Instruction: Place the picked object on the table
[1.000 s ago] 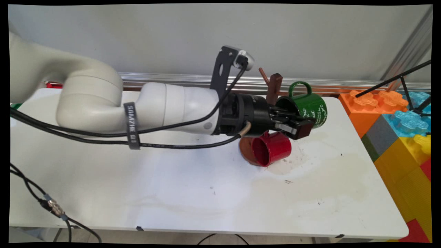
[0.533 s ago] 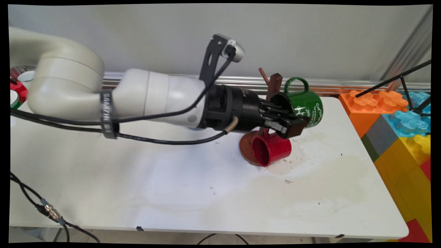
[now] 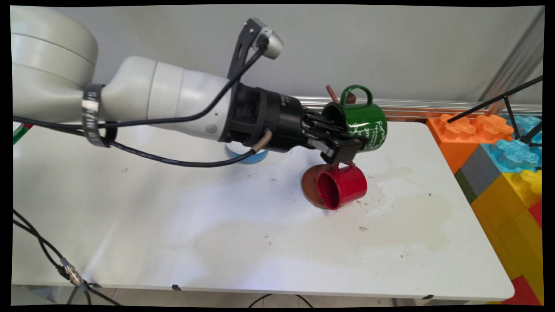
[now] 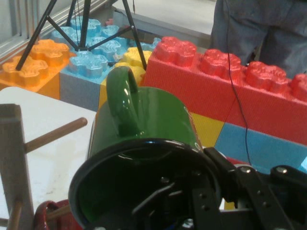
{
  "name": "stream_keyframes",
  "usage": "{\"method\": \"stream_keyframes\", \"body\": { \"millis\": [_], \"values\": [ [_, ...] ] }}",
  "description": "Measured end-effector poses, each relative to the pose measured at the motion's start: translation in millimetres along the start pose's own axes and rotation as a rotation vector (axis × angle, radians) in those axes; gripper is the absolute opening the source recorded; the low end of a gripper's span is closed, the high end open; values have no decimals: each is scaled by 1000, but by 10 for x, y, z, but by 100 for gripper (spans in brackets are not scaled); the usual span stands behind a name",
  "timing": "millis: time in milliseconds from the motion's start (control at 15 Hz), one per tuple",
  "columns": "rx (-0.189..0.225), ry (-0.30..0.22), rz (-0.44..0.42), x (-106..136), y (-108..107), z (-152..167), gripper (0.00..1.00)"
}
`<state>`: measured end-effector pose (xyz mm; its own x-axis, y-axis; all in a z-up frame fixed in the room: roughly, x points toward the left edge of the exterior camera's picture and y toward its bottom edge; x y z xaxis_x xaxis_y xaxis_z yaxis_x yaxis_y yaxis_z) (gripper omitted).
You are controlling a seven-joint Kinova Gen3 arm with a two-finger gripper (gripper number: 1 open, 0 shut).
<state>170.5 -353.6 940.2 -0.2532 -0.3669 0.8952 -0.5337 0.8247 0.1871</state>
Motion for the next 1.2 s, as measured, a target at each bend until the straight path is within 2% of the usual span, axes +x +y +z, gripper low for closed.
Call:
{"method": "stream_keyframes", "body": {
  "millis": [200,533,800,1200],
  "values": [
    [3,-23,34,-21,-6,-86,0],
    [-2,-102,118,-29,-24,-297,0],
    [5,-181,185,40,-112,-575,0],
    [21,-326,278,115,-317,-997,0]
  ]
}}
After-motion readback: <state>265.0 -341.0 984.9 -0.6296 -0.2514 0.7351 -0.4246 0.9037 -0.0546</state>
